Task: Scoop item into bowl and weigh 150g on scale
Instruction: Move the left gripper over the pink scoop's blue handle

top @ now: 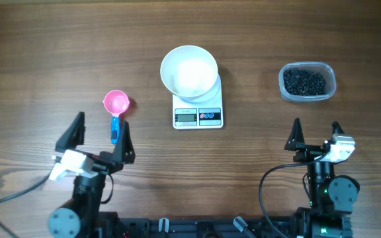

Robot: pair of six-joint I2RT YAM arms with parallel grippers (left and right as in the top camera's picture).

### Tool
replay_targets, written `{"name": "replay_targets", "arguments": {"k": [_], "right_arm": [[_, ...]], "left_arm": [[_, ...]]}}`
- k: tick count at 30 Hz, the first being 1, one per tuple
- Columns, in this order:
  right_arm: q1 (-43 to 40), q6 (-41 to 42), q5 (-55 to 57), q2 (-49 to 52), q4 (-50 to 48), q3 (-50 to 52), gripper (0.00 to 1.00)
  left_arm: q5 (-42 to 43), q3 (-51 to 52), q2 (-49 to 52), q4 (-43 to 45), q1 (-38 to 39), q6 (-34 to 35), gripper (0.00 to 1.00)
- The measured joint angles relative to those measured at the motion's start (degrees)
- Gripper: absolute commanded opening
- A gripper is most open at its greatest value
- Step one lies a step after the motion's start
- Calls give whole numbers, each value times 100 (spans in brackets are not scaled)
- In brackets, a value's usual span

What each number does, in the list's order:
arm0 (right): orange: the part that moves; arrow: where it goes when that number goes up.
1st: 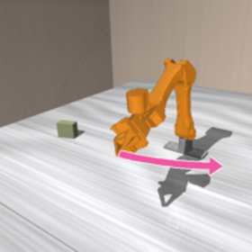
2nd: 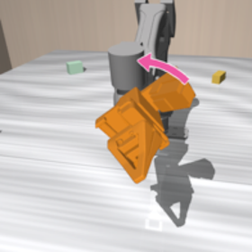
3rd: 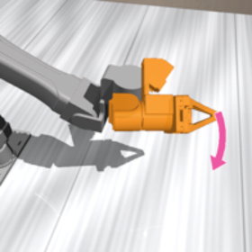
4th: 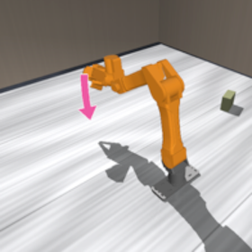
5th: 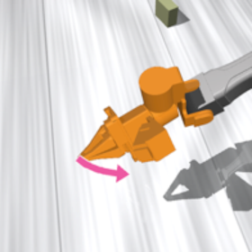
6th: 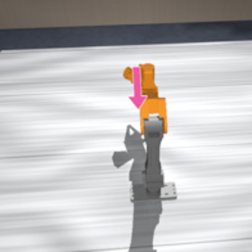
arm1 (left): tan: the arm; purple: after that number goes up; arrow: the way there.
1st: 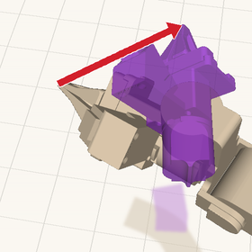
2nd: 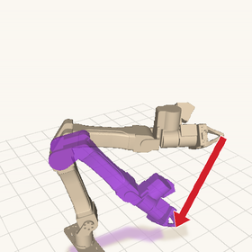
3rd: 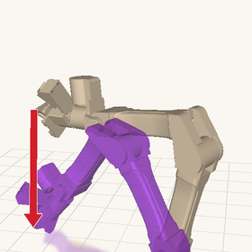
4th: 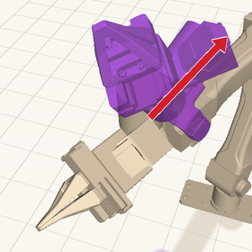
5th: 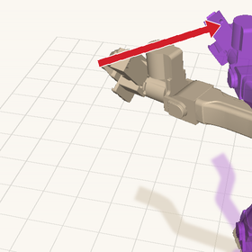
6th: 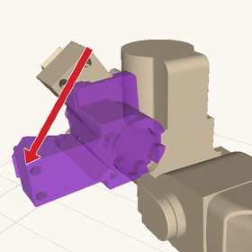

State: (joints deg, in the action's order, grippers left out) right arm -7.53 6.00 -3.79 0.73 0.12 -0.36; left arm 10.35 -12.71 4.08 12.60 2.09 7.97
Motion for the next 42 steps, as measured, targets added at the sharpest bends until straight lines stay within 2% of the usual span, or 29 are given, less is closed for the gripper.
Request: {"name": "replay_targets", "arguments": {"k": [5, 12, 16, 23, 27, 32, 37, 38, 40, 42], "right_arm": [[0, 0, 0, 0, 2, 0, 100], [0, 0, 2, 0, -4, 0, 100], [0, 0, 2, 0, -4, 0, 100], [0, 0, 2, 0, -4, 0, 100], [0, 0, 2, 0, -4, 0, 100], [0, 0, 2, 0, -4, 0, 100], [0, 0, 2, 0, -4, 0, 100], [0, 0, 2, 0, -4, 0, 100], [0, 0, 2, 0, -4, 0, 100], [0, 0, 2, 0, -4, 0, 100]], "left_arm": [[-70, -1777, 1073, -1392, -2, 2, 100], [-72, -4865, 3853, -4221, -2, -334, 100], [-111, -5847, 5128, -5130, -2, -470, 100], [-343, -6085, 7055, -5884, -2, -544, 100], [-461, -6085, 7838, -6216, -2, -557, 100], [-492, -6085, 8452, -6384, -2, -557, 100], [-450, -6085, 8561, -6314, -2, -557, 100], [-450, -6085, 8561, -6293, -2, -557, 98], [-450, -6085, 8561, -6227, -2, -562, 80], [-450, -6085, 8561, -6188, -2, -581, 77]]}}
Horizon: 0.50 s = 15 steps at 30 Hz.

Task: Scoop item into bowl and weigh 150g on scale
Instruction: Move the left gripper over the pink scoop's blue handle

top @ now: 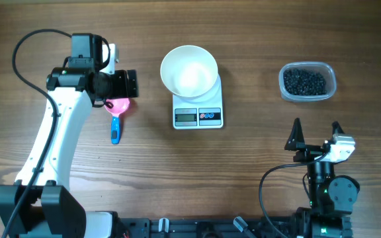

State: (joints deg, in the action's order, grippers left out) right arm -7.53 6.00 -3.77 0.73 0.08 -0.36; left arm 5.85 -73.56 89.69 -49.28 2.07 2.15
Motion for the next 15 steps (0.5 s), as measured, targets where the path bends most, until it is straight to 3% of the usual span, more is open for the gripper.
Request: {"name": "replay_targets", "arguments": {"k": [6, 15], "right_arm": [[0, 0, 0, 0, 0, 0, 100], [0, 0, 0, 0, 0, 0, 100]], "left_arm": [[-369, 136, 164, -125, 0, 704, 69], [-809, 1145, 601, 22, 0, 1067, 69]]}}
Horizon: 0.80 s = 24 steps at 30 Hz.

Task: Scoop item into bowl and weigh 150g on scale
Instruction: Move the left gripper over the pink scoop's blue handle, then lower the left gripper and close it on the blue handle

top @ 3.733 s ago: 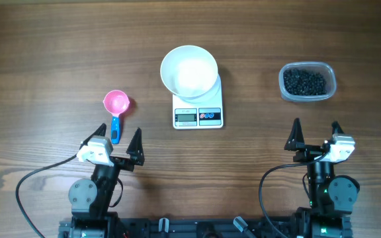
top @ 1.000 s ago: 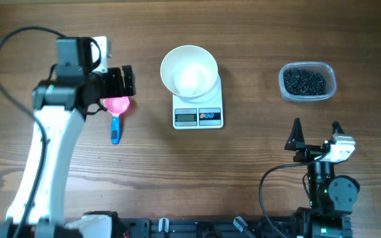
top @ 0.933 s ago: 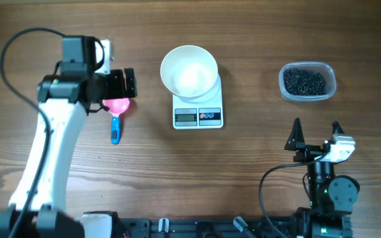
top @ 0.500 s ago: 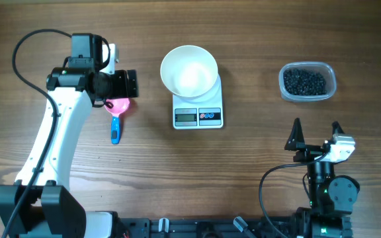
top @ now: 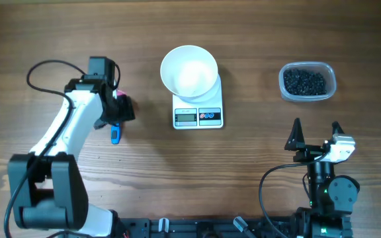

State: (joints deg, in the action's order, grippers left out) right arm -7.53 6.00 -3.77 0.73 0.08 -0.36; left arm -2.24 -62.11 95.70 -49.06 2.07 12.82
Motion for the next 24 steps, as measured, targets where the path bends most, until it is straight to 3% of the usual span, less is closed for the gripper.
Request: {"name": "replay_targets", "arguments": {"k": [19, 24], "right_arm": [[0, 0, 0, 0, 0, 0, 100], [0, 0, 0, 0, 0, 0, 100]], "left_arm": [[0, 1213, 4, 1755, 0, 44, 62], [151, 1213, 4, 1810, 0, 42, 71]]}}
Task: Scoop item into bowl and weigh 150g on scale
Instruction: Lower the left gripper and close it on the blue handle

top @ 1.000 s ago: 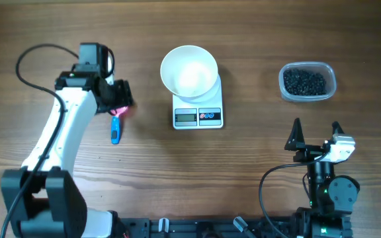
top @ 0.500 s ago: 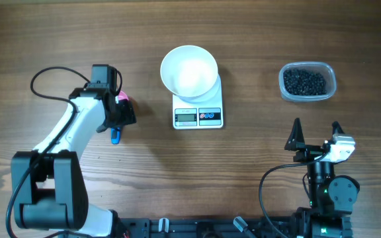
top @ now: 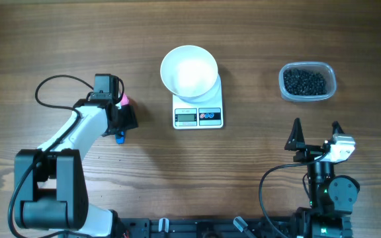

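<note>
The pink scoop with a blue handle lies left of the scale, mostly hidden under my left gripper. That gripper points down over the handle, and its fingers are hidden by its own body. A white bowl stands on the white scale and looks empty. The clear tub of dark beans sits at the far right. My right gripper rests near the front edge, open and holding nothing.
The wooden table carries only these things. A black cable loops off the left arm. Both arm bases stand along the front edge.
The left gripper has shifted a little toward the front and right over the scoop's handle, covering more of it. The right arm has not moved.
At first both grippers rested open at the front edge, with the scoop lying free. Then the left arm was stretched out with its gripper just behind the scoop's cup. After that it stood over the scoop, and now it sits low on the handle.
</note>
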Robot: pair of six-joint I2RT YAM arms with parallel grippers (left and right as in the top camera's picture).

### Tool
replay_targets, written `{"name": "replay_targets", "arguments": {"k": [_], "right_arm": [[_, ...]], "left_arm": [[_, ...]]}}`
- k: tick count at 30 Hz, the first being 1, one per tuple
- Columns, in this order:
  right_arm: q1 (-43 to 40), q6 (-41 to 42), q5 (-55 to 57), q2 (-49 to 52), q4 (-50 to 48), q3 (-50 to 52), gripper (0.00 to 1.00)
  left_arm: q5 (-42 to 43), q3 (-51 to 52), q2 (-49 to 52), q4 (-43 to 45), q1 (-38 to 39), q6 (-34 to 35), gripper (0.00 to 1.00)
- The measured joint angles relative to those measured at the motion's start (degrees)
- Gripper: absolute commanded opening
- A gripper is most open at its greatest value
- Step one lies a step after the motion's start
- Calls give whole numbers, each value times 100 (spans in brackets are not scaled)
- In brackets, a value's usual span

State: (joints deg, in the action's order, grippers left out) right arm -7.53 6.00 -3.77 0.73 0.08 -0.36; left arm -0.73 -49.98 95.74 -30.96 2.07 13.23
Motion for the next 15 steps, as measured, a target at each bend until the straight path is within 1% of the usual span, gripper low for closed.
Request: {"name": "replay_targets", "arguments": {"k": [1, 4, 5, 8, 11, 15], "right_arm": [[0, 0, 0, 0, 0, 0, 100], [0, 0, 0, 0, 0, 0, 100], [0, 0, 0, 0, 0, 0, 100], [0, 0, 0, 0, 0, 0, 100], [0, 0, 0, 0, 0, 0, 100], [0, 0, 0, 0, 0, 0, 100]], "left_arm": [[17, 0, 0, 2, 0, 17, 75], [61, 0, 0, 35, 0, 42, 99], [66, 0, 0, 44, 0, 20, 100], [83, 0, 0, 170, 0, 83, 100], [83, 0, 0, 562, 0, 83, 99], [83, 4, 0, 745, 0, 63, 78]]}}
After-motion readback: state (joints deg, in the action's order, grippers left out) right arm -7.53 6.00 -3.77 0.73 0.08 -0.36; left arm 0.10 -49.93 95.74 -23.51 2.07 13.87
